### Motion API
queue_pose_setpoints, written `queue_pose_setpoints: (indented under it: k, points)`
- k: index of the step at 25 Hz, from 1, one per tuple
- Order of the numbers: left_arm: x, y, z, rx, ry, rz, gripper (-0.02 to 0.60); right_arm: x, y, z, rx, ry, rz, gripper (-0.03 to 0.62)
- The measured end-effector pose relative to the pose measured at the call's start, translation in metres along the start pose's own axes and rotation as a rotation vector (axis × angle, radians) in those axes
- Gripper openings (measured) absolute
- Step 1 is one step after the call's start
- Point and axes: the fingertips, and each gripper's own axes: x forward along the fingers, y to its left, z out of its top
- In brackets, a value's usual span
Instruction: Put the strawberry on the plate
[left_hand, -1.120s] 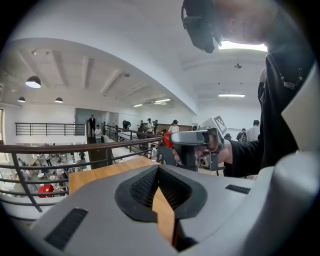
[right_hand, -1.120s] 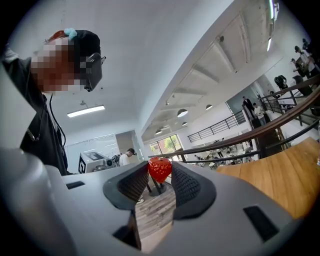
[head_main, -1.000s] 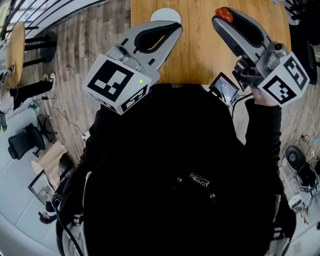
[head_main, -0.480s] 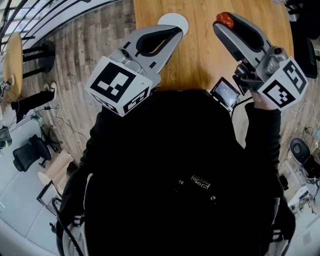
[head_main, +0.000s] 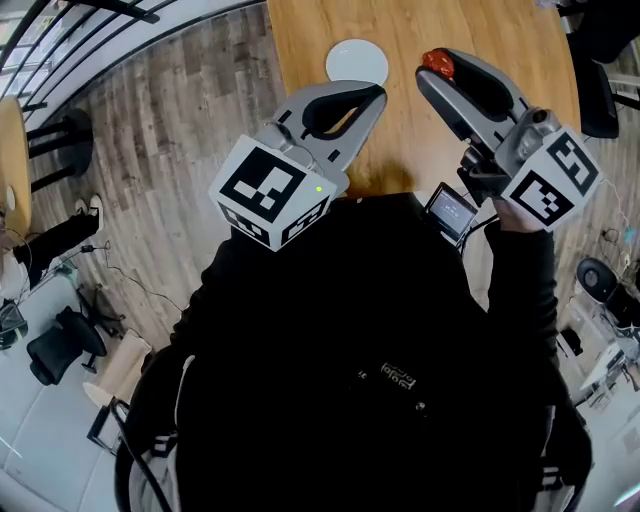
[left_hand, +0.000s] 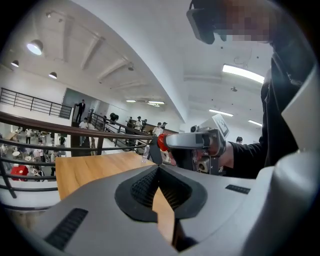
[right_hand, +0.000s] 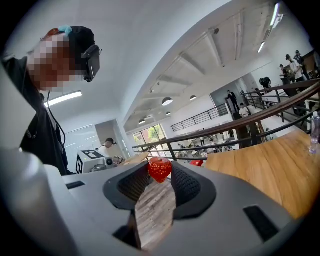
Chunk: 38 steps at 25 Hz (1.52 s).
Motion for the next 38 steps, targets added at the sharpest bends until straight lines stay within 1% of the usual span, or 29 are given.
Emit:
queue_pose_setpoints:
  k: [4,8,11,13,15,18,21,22,25,27,30,32,35,38]
  points:
    - [-0.007,0.012,-0.002,0.009,0.014,-0.021,0.005,0.007,0.008,0.004,-0.026,0.018,-0.036,0.153]
    - [-0.012,0.033,0.004,0.003,-0.007,0.006,0.005,0.008,0.007,0.001,-0.039,0.052,-0.052,0.153]
    - [-0.017,0.033,0.007,0.026,-0.017,0.030,0.005,0.006,0.000,-0.002,-0.037,0.081,-0.056,0.153]
    - [-0.017,0.029,0.011,0.048,-0.009,0.019,0.005,0.003,-0.010,0.010,-0.057,0.079,-0.058,0.153]
    - [-0.019,0.024,0.020,0.045,-0.001,0.013,0.005,0.000,-0.016,0.028,-0.072,0.071,-0.058,0.153]
    - [-0.028,0.028,0.030,0.032,-0.017,0.068,0.005,0.005,-0.015,0.051,-0.112,0.072,-0.022,0.153]
    - [-0.032,0.020,0.018,0.039,-0.023,0.118,0.005,0.005,-0.016,0.035,-0.124,0.070,0.019,0.153]
    - [-0.034,0.015,0.020,0.044,-0.025,0.130,0.005,0.005,-0.015,0.033,-0.125,0.076,0.027,0.153]
    - [-0.043,0.008,0.048,0.037,-0.043,0.158,0.005,0.012,-0.011,0.046,-0.128,0.111,0.049,0.153]
    - [-0.046,0.007,0.054,0.021,-0.046,0.174,0.005,0.020,-0.013,0.046,-0.134,0.140,0.060,0.153]
    - [-0.043,0.009,0.045,0.013,-0.045,0.183,0.005,0.035,-0.026,0.030,-0.132,0.168,0.078,0.153]
    - [-0.046,0.003,0.041,0.005,-0.048,0.183,0.005,0.038,-0.029,0.020,-0.125,0.178,0.086,0.153]
    - [-0.053,-0.008,0.042,-0.031,-0.059,0.186,0.005,0.034,-0.032,0.011,-0.121,0.208,0.084,0.153]
    - [-0.053,0.000,0.036,-0.062,-0.058,0.211,0.005,0.042,-0.046,0.000,-0.112,0.241,0.090,0.153]
